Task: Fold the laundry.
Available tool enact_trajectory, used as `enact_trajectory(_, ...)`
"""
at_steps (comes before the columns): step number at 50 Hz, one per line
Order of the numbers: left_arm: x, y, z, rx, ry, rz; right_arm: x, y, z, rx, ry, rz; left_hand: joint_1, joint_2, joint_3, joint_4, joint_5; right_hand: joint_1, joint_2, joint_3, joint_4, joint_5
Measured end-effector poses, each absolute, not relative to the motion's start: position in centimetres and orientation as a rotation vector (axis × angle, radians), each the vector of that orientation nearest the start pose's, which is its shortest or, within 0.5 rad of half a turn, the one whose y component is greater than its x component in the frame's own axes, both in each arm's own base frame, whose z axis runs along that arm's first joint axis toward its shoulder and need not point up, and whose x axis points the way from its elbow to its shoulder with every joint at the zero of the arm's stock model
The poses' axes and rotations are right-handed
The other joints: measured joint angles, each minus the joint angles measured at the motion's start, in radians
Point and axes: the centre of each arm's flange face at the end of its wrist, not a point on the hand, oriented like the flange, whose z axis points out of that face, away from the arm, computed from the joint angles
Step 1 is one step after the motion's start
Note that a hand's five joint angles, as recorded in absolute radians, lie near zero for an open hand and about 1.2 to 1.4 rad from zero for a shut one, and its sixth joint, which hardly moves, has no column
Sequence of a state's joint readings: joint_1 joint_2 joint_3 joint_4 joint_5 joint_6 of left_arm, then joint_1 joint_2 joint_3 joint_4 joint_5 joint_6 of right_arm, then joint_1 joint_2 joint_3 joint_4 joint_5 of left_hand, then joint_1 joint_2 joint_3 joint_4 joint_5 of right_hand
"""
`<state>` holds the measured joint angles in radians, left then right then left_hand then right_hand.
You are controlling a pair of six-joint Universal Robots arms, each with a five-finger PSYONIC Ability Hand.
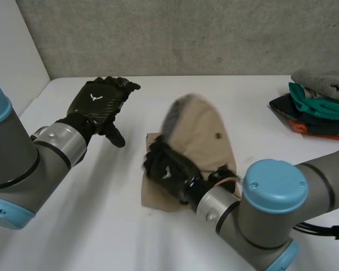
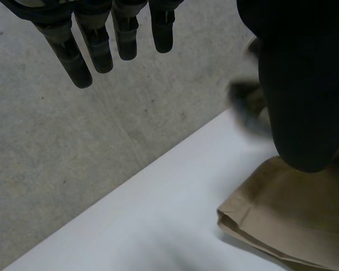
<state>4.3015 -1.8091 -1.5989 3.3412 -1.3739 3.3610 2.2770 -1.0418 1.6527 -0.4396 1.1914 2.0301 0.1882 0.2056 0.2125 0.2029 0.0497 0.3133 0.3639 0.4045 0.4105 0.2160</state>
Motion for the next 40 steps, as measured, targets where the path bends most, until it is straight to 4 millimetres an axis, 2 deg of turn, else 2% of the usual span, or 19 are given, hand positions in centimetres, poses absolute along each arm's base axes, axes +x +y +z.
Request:
enact_trajectory(3, -27.7, -25.8, 23.9, 1.007, 2.317, -2.302, 36.6, -17.2, 14.5, -2.033, 1.166, -1.979, 0.000, 0.000, 0.000, 0.000, 0.000, -0.091, -0.152, -0.189, -0.187, -0.167)
enact_trajectory(6, -27.9, -25.8, 23.8, 1.013, 2.316, -2.302, 36.5, -17.7, 15.2, -1.968, 1.211, -1.977, 0.000, 0.000, 0.000, 0.000, 0.000, -0.091, -0.154, -0.196, -0.200, -0.168)
enact_trajectory(8, -28.4, -25.7, 24.1, 1.024, 2.305, -2.314, 35.8, -19.6, 18.0, -1.706, 1.365, -1.990, 0.000, 0.000, 0.000, 0.000, 0.000, -0.091, -0.154, -0.196, -0.200, -0.168)
enact_trajectory(12, -29.4, -25.6, 24.8, 1.035, 2.284, -2.339, 34.1, -22.7, 21.2, -1.260, 1.554, -1.948, 0.000, 0.000, 0.000, 0.000, 0.000, -0.091, -0.154, -0.196, -0.200, -0.168)
enact_trajectory(16, -31.0, -25.0, 25.2, 1.067, 2.278, -2.352, 31.7, -26.2, 23.0, -0.882, 1.696, -1.858, 0.000, 0.000, 0.000, 0.000, 0.000, -0.091, -0.154, -0.196, -0.200, -0.168)
enact_trajectory(19, -32.4, -24.4, 25.0, 1.107, 2.285, -2.350, 30.4, -28.2, 22.9, -0.766, 1.798, -1.806, 0.000, 0.000, 0.000, 0.000, 0.000, -0.091, -0.154, -0.196, -0.200, -0.168)
enact_trajectory(23, -34.4, -24.0, 24.0, 1.175, 2.302, -2.332, 29.4, -30.1, 21.7, -0.723, 1.964, -1.716, 0.000, 0.000, 0.000, 0.000, 0.000, -0.091, -0.154, -0.196, -0.200, -0.168)
enact_trajectory(26, -35.6, -24.1, 23.1, 1.214, 2.311, -2.311, 29.3, -30.8, 20.8, -0.730, 2.040, -1.659, 0.000, 0.000, 0.000, 0.000, 0.000, -0.091, -0.154, -0.196, -0.200, -0.168)
enact_trajectory(31, -37.3, -25.3, 20.0, 1.285, 2.351, -2.206, 30.0, -31.5, 19.0, -0.753, 2.145, -1.517, 0.000, 0.000, 0.000, 0.000, 0.000, -0.091, -0.154, -0.196, -0.200, -0.168)
enact_trajectory(35, -37.6, -26.4, 17.3, 1.302, 2.409, -2.065, 30.8, -31.6, 17.7, -0.767, 2.169, -1.437, 0.000, 0.000, 0.000, 0.000, 0.000, -0.091, -0.154, -0.196, -0.200, -0.168)
enact_trajectory(36, -37.4, -26.8, 16.2, 1.296, 2.440, -1.991, 31.2, -31.7, 17.1, -0.775, 2.176, -1.412, 0.000, 0.000, 0.000, 0.000, 0.000, -0.091, -0.154, -0.196, -0.200, -0.168)
enact_trajectory(40, -36.5, -27.8, 13.9, 1.258, 2.509, -1.801, 31.6, -31.9, 15.6, -0.809, 2.203, -1.370, -0.007, 0.000, -0.001, 0.000, 0.000, -0.091, -0.154, -0.196, -0.200, -0.168)
